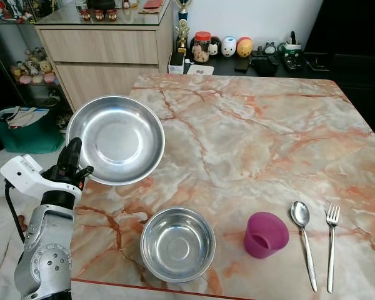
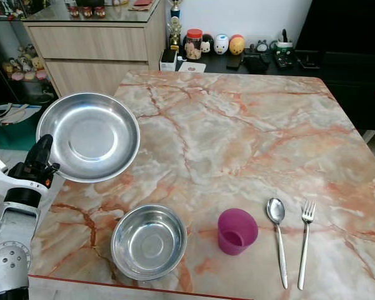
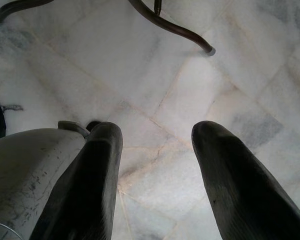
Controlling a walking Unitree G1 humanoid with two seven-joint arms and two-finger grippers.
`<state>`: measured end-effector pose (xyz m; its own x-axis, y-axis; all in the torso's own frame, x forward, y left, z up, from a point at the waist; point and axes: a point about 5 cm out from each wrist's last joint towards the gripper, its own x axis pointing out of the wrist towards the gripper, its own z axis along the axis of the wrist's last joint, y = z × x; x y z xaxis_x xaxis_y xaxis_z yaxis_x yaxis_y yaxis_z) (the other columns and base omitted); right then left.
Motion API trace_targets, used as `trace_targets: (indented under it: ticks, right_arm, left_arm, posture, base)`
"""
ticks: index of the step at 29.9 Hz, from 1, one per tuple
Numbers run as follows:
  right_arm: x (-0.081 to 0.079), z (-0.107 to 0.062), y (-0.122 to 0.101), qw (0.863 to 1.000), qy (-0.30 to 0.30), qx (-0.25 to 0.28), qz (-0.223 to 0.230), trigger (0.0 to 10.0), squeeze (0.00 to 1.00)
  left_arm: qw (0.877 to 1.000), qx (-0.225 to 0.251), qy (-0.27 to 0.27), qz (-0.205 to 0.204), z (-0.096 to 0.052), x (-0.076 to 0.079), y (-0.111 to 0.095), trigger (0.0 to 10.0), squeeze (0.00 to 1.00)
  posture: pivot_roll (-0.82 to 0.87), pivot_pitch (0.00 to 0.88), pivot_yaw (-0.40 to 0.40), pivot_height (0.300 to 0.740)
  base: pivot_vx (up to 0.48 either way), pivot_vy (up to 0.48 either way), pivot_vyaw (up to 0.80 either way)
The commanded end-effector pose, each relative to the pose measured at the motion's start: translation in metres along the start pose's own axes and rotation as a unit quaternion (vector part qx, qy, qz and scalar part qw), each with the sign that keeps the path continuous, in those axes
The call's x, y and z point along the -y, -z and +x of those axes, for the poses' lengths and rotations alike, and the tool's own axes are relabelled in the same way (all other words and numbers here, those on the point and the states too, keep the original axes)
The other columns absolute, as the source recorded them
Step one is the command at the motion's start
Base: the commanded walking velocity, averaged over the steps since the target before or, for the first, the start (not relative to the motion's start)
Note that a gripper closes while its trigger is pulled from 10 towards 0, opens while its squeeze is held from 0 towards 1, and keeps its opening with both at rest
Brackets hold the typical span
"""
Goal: Setting the table
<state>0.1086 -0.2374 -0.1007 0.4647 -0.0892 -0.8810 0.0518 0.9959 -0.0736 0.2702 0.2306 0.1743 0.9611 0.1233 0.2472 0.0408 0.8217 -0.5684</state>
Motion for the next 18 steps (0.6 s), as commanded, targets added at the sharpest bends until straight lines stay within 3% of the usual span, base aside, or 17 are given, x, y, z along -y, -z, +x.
trace_targets:
  ticks: [1, 5, 18]
  right_arm:
    - [0.0030, -0.0005, -0.0003, 1.000, 0.004, 0.002, 0.007, 10.0, 0.00]
    - [0.0033, -0.0005, -0.0006, 1.000, 0.004, 0.002, 0.007, 10.0, 0.00]
    - [0.0027, -0.0003, -0.0008, 1.000, 0.003, 0.003, 0.006, 10.0, 0.00]
  left_arm:
    - [1.000, 0.014, 0.004, 0.011, -0.0001, 0.0024, -0.0049, 10.0, 0.00]
    - [1.000, 0.014, 0.001, 0.013, -0.0002, 0.0016, -0.0036, 10.0, 0.00]
    - [1.000, 0.019, 0.003, 0.012, 0.0013, 0.0028, -0.0036, 10.0, 0.00]
  posture:
    - [0.01, 0.000, -0.021, 0.732]
    - [0.01, 0.000, -0.022, 0.732]
    - [0.01, 0.000, -0.019, 0.732]
  base:
    - [0.000, 0.000, 0.00]
    - [-0.141, 0.000, 0.00]
    - [-0.349, 0.000, 0.00]
